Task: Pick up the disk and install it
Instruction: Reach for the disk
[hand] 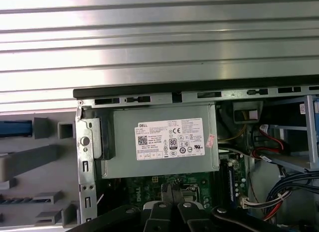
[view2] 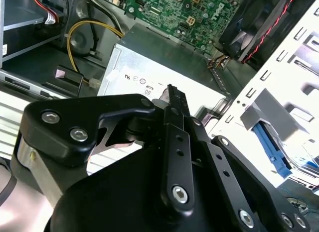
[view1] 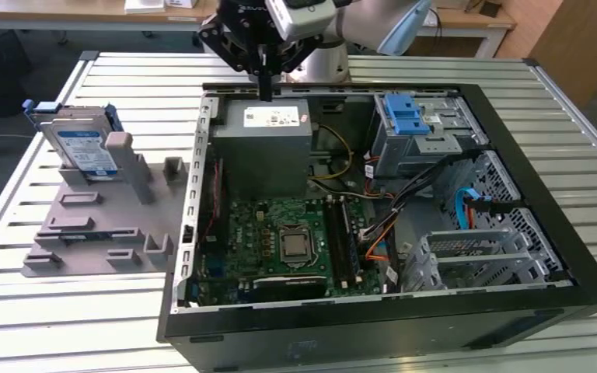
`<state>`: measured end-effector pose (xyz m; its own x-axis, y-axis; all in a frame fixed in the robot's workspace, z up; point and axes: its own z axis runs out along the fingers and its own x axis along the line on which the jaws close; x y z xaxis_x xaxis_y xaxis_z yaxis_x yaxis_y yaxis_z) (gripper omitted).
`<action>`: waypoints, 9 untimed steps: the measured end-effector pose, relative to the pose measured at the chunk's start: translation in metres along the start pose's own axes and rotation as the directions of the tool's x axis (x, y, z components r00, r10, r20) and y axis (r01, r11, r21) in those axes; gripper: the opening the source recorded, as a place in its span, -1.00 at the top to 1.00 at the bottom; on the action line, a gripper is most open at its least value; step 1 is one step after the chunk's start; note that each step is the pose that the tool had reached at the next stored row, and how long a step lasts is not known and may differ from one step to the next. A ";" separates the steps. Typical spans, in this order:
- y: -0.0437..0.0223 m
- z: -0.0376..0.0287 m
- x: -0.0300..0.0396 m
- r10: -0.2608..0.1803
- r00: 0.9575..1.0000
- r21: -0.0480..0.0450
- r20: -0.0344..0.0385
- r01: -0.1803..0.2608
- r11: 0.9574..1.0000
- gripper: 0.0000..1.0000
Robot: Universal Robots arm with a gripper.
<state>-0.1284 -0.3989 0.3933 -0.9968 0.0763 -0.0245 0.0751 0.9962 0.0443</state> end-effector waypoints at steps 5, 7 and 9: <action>-0.0002 0.0000 0.0025 0.000 1.000 0.000 0.000 0.000 1.000 0.79; -0.0003 0.0000 0.0035 0.000 1.000 0.000 0.000 0.000 1.000 0.79; -0.0003 0.0000 0.0043 0.000 1.000 0.000 0.000 0.000 1.000 0.79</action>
<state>-0.1328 -0.3989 0.3932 -0.9968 0.0763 -0.0244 0.0751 0.9962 0.0443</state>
